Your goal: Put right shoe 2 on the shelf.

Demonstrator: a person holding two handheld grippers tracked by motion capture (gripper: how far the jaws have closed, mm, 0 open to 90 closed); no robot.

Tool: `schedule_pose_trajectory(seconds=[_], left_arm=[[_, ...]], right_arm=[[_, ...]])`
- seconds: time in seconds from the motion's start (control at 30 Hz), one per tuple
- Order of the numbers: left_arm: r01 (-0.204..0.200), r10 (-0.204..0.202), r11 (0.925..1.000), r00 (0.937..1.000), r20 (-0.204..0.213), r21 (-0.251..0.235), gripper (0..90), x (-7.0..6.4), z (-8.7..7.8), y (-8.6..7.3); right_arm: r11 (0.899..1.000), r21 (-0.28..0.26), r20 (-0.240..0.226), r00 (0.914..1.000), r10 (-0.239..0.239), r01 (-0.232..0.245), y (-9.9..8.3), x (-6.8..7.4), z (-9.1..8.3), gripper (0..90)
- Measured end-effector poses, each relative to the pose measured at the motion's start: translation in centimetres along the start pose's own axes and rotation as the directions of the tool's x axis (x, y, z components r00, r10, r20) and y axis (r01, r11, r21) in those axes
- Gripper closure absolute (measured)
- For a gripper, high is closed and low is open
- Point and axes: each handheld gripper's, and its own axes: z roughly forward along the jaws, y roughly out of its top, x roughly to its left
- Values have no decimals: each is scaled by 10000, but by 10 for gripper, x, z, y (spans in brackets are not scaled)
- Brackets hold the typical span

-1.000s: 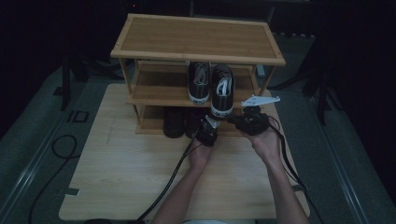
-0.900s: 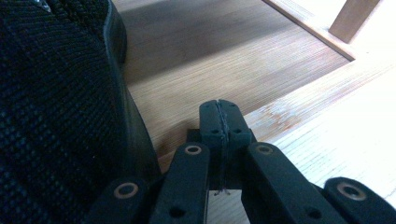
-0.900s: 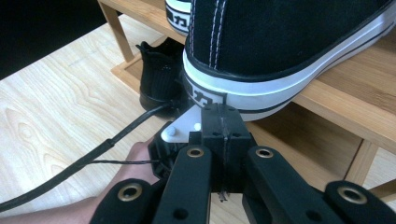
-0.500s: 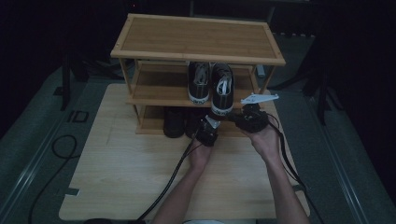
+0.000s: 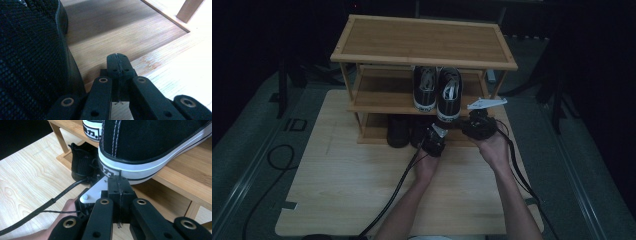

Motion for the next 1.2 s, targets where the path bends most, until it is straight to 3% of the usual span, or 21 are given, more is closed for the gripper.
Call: schedule_pose_trajectory(seconds=[0.47, 1.03, 1.2], left_arm=[[27, -27, 10000, 10000, 30, 4, 900, 0, 0, 0], [34, -34, 10000, 10000, 54, 21, 900, 1, 0, 0], [37, -38, 10000, 10000, 58, 25, 900, 1, 0, 0]], right_arm=[[10000, 25, -32, 10000, 55, -55, 2, -2, 3, 900], [10000, 23, 554, 9984, 79, -81, 2, -5, -3, 900], [9999, -77, 455, 9989, 142, -139, 3, -3, 2, 900]])
